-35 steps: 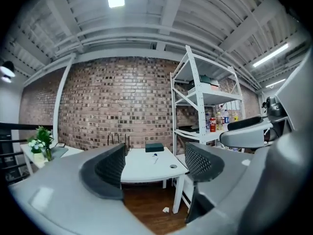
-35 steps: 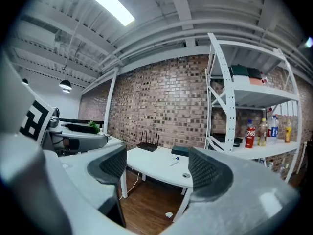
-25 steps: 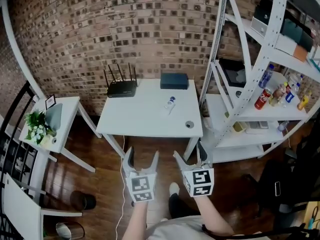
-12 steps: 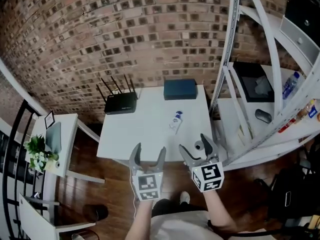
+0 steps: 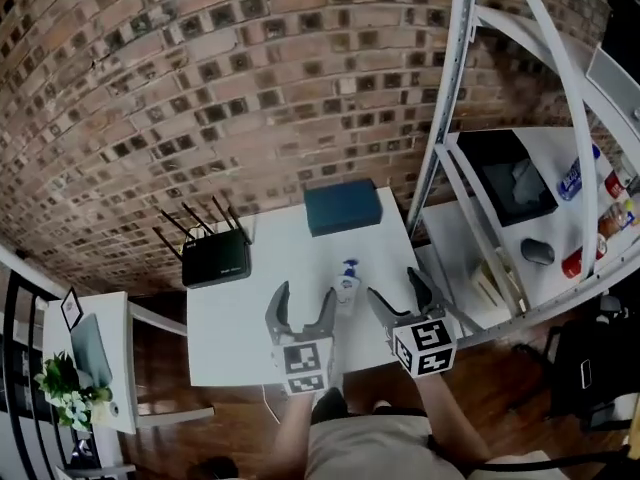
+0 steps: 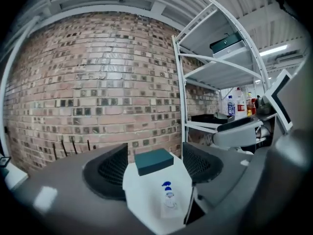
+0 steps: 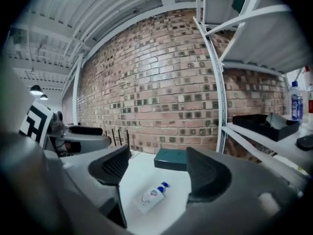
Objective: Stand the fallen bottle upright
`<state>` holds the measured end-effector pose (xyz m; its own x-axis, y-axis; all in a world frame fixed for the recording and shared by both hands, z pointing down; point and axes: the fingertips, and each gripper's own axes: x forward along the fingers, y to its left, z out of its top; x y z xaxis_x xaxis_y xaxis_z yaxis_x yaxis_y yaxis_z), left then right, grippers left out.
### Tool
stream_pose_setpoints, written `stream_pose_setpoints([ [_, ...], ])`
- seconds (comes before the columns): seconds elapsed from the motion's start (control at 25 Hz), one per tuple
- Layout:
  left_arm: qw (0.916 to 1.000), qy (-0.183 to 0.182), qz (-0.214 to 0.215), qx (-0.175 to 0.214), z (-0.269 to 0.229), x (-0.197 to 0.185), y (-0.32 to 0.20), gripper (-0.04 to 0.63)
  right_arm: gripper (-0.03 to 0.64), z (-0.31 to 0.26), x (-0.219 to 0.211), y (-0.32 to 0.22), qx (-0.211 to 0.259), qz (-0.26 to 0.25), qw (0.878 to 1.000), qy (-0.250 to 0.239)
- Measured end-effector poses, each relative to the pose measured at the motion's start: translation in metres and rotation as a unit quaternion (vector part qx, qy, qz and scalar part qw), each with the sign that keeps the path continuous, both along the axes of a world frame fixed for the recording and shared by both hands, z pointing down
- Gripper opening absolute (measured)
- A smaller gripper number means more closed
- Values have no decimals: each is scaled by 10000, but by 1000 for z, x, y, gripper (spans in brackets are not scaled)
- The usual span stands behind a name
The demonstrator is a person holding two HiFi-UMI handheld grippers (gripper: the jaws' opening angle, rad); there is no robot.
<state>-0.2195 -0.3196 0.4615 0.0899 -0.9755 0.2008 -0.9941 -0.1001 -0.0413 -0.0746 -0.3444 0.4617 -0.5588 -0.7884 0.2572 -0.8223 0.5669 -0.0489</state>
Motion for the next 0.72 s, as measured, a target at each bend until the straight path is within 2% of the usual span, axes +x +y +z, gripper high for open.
stream_pose_setpoints([
  [0.16,9986,124,468,-219,11,-6,-48,365,356,-24,-10,-35,129,352,9993,-89],
  [0.36,9919,246,818,-944,58,-2,-74,367,356,18,-16,-55,-561,201,9981,141],
  [0.56,9820,377,919,-1609,103,5,-88,370,356,51,-12,-73,-894,1,9956,280],
  [0.72,9725,237,930,-2121,142,11,-98,371,355,71,-17,-78,-1141,-261,9926,309],
])
